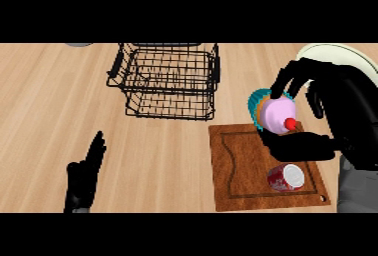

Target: Pick the cupcake from the cutting board and place it in the tiered basket

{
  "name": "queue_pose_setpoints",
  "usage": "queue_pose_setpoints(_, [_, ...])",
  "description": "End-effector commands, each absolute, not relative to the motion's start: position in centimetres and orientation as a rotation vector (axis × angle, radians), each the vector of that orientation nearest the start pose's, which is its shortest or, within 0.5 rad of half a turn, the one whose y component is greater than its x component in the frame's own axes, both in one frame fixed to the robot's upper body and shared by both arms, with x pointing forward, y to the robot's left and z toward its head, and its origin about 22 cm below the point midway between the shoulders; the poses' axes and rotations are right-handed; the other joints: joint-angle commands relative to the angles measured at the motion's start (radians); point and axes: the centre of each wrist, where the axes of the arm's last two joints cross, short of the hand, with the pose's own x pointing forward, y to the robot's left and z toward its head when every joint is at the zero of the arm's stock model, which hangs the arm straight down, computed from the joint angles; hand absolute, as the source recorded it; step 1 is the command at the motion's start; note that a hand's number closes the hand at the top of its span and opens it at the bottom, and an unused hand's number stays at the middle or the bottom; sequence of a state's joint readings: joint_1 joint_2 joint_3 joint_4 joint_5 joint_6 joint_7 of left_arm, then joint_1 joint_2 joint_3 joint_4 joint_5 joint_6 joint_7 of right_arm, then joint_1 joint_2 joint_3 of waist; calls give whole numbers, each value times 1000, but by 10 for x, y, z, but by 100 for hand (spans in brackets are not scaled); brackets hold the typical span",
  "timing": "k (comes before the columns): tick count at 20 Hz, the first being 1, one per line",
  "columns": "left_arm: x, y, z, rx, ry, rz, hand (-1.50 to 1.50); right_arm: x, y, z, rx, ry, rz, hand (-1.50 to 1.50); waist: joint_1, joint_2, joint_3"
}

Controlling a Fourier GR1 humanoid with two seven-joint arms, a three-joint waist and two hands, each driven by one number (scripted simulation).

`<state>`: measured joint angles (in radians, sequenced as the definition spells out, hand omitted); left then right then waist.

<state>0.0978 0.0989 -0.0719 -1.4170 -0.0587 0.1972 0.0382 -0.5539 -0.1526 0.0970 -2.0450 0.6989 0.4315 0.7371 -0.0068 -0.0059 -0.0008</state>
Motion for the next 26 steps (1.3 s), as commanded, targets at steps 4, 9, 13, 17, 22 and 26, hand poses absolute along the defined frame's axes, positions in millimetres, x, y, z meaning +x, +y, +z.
queue_pose_setpoints(4, [208, 227, -71, 238, -1295, -20, 0, 263, -152, 291, -850, -1659, 754, 150, 11, 5, 0])
queue_pose_setpoints(9, [213, 251, -59, 239, -1287, -21, 0, 281, -119, 304, -833, -1655, 698, 150, 15, 5, 0])
queue_pose_setpoints(13, [205, 230, -55, 241, -1317, -32, 0, 319, -117, 298, -855, -1630, 667, 150, 18, 6, 1])
queue_pose_setpoints(17, [208, 243, -51, 258, -1317, -32, 0, 357, -119, 296, -807, -1616, 694, 150, 21, 8, 1])
queue_pose_setpoints(22, [222, 237, -41, 240, -1312, -18, 0, 373, -68, 272, -777, -1612, 795, 150, 22, 8, 0])
queue_pose_setpoints(26, [211, 229, -55, 240, -1291, -31, 0, 396, -65, 260, -789, -1578, 854, 150, 24, 9, 0])
